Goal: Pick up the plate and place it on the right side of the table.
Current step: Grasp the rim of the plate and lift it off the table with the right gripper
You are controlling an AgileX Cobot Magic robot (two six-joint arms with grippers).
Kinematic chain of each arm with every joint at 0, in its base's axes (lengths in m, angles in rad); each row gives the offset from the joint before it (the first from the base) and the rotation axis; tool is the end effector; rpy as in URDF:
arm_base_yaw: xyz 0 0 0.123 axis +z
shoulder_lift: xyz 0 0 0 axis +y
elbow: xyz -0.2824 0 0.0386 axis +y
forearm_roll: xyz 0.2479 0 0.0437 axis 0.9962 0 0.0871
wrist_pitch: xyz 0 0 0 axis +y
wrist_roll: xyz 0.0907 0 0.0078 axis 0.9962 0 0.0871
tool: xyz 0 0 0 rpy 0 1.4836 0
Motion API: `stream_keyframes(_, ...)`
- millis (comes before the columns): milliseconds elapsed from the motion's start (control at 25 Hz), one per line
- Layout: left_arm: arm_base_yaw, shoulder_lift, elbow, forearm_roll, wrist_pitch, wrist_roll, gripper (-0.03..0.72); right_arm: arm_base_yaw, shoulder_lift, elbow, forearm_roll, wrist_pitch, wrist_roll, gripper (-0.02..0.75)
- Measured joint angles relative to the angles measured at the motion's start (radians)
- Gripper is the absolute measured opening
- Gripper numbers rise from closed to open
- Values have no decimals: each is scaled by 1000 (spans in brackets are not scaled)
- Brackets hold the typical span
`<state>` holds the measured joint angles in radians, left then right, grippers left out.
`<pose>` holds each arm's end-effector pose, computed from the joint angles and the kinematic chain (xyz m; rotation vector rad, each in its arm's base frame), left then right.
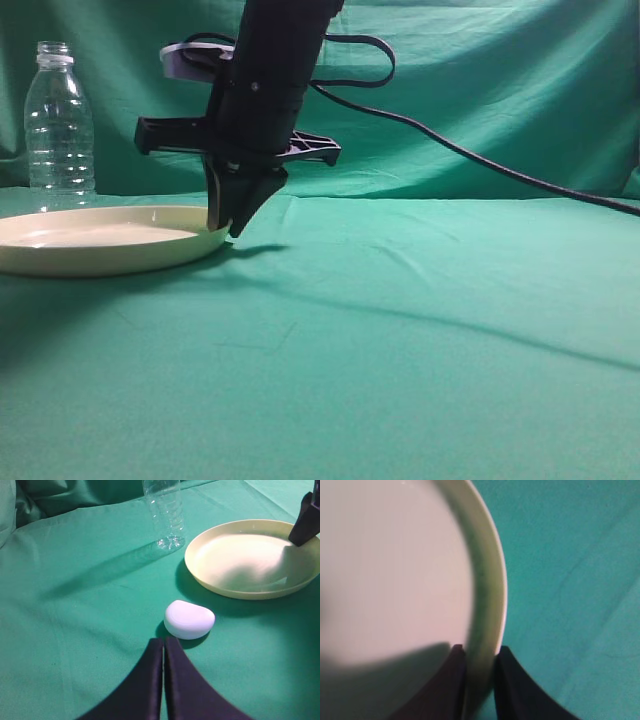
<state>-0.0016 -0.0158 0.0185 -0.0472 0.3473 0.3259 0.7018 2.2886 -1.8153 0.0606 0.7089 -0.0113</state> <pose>0.0529 -0.0016 0.1764 0.2704 1.8170 0.1819 0.3772 0.3236 0.1553 -0.8950 2.5437 0.2855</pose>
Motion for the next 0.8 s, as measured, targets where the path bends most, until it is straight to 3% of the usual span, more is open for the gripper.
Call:
stream_keyframes(80,0,0,0,0,0,0,0,0,2,-6,9,-8,12,69)
stream_keyframes(280,0,0,0,0,0,0,0,0,2,-17,-6,7,87,50)
stream_keyframes(320,0,0,0,0,0,0,0,0,2,-28,-26,28,102,0)
stream_keyframes(640,0,0,0,0,0,0,0,0,-112,-120,-259,251,126,0)
stream_keyframes(800,0,0,0,0,0,0,0,-41,-207,-122,-276,343,126,0)
